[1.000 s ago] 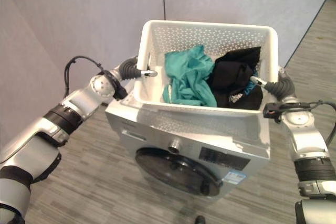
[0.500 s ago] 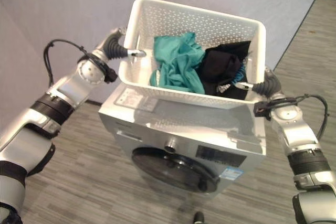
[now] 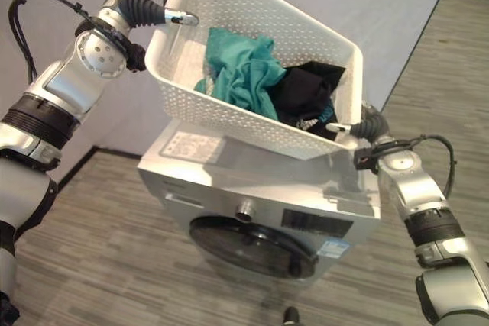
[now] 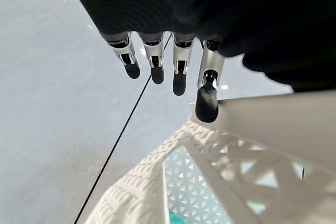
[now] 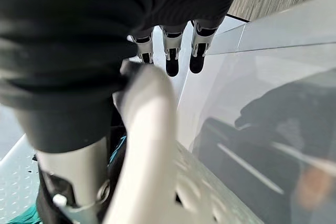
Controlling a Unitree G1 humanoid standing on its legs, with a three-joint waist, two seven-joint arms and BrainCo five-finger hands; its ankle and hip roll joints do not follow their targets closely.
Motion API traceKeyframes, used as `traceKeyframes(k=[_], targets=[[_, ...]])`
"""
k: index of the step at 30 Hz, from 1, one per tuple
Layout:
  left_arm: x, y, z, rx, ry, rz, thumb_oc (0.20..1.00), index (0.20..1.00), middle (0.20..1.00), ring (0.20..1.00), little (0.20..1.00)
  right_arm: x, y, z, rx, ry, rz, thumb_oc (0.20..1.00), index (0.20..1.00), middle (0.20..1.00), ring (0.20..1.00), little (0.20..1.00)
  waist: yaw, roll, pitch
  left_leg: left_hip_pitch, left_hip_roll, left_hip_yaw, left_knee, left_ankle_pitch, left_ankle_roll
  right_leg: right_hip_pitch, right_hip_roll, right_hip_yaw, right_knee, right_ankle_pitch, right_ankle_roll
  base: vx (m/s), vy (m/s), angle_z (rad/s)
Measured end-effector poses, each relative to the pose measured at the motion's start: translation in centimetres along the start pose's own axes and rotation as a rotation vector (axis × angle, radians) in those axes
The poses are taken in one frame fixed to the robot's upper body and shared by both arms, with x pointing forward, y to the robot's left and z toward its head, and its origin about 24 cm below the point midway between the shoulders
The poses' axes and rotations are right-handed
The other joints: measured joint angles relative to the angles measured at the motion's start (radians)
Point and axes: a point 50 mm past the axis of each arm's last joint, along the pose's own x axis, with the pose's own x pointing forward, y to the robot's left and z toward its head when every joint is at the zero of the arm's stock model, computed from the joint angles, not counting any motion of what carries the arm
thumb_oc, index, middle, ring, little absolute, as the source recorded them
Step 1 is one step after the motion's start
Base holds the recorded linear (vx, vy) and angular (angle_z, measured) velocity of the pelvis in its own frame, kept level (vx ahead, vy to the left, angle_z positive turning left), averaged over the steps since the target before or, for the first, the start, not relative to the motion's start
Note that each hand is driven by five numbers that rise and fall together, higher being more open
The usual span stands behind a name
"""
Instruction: Grab the laundry basket,head to the washer,open it,put in the laundry and shut it.
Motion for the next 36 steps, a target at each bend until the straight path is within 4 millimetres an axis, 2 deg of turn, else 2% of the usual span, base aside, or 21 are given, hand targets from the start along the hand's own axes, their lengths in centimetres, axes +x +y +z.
traceKeyframes(k=[12, 16, 17, 18, 19, 20, 23, 27, 36], targets=[[-1.8, -1.6, -3.0, 0.004, 0.084, -0.045, 1.000, 1.000, 1.000, 1.000, 1.000, -0.6, -0.1, 0.8, 0.120, -0.037, 0.037, 1.000, 1.000, 1.000, 1.000, 1.000, 0.006, 0.001, 0.001, -0.007, -0.001, -0.002, 0.000, 0.000, 0.000, -0.006, -0.002, -0.001, 0.000, 0.003, -0.001, 0.00, 0.002, 0.00], [-2.5, -3.6, -3.8, 0.031, 0.107, -0.147, 1.000, 1.000, 1.000, 1.000, 1.000, -0.7, -1.2, 1.4, 0.035, -0.037, 0.029, 1.000, 1.000, 1.000, 1.000, 1.000, 0.005, -0.005, 0.004, -0.008, -0.003, -0.004, 0.000, 0.000, 0.000, -0.006, -0.002, -0.003, 0.000, 0.003, -0.001, -0.03, 0.007, 0.01], [-2.7, -5.5, -3.4, 0.052, 0.090, -0.228, 1.000, 1.000, 1.000, 1.000, 1.000, -0.5, -1.5, 2.1, -0.064, -0.037, 0.050, 1.000, 1.000, 1.000, 1.000, 1.000, 0.005, -0.005, 0.004, -0.008, -0.004, -0.004, 0.000, 0.000, 0.001, -0.006, -0.003, -0.003, 0.000, 0.003, 0.000, -0.08, 0.007, -0.04], [-2.6, -8.4, -1.8, 0.048, 0.044, -0.335, 1.000, 1.000, 1.000, 1.000, 1.000, 0.5, -1.5, 3.6, -0.169, -0.030, 0.080, 1.000, 1.000, 1.000, 1.000, 1.000, 0.002, -0.015, 0.010, -0.007, -0.004, -0.001, 0.000, 0.000, 0.001, -0.007, -0.003, 0.000, 0.000, 0.005, 0.002, -0.06, 0.003, -0.05], [-2.1, -9.2, -0.3, 0.026, 0.000, -0.354, 1.000, 1.000, 1.000, 1.000, 1.000, 1.0, -1.4, 4.0, -0.206, -0.021, 0.089, 1.000, 1.000, 1.000, 1.000, 1.000, -0.001, -0.019, 0.013, -0.007, -0.004, 0.000, 0.000, 0.000, 0.001, -0.008, -0.002, 0.001, 0.000, 0.006, 0.002, -0.07, -0.001, -0.08], [-1.9, -10.8, 1.3, -0.001, -0.040, -0.390, 1.000, 1.000, 1.000, 1.000, 1.000, 1.5, -1.0, 5.0, -0.248, -0.036, 0.117, 1.000, 1.000, 1.000, 1.000, 1.000, -0.005, -0.022, 0.018, -0.010, -0.003, 0.002, 0.000, 0.000, 0.001, -0.012, -0.002, 0.003, 0.000, 0.007, 0.001, -0.07, 0.001, -0.08], [-2.2, -13.6, 3.3, -0.024, -0.086, -0.497, 1.000, 1.000, 1.000, 1.000, 1.000, 2.6, 0.4, 7.6, -0.370, -0.073, 0.183, 1.000, 1.000, 1.000, 1.000, 1.000, -0.043, -0.020, 0.030, -0.025, -0.004, 0.008, 0.002, 0.000, 0.001, -0.030, -0.001, 0.007, 0.000, 0.012, 0.003, -0.06, 0.002, -0.08], [-2.1, -14.4, 7.0, -0.058, -0.213, -0.521, 1.000, 1.000, 1.000, 1.000, 1.000, 3.0, 0.1, 8.5, -0.388, -0.080, 0.189, 1.000, 1.000, 1.000, 1.000, 1.000, -0.047, -0.016, 0.033, -0.026, 0.002, 0.013, 0.001, -0.001, 0.002, -0.034, 0.005, 0.008, 0.000, 0.012, 0.004, -0.04, -0.002, -0.02], [-1.9, -13.7, 6.6, -0.053, -0.215, -0.493, 1.000, 1.000, 1.000, 1.000, 1.000, 2.8, -0.2, 8.8, -0.414, -0.087, 0.210, 1.000, 1.000, 1.000, 1.000, 1.000, -0.048, -0.014, 0.039, -0.024, 0.003, 0.027, 0.001, -0.002, 0.004, -0.038, 0.007, 0.019, 0.000, 0.012, 0.003, -0.01, 0.001, -0.04]])
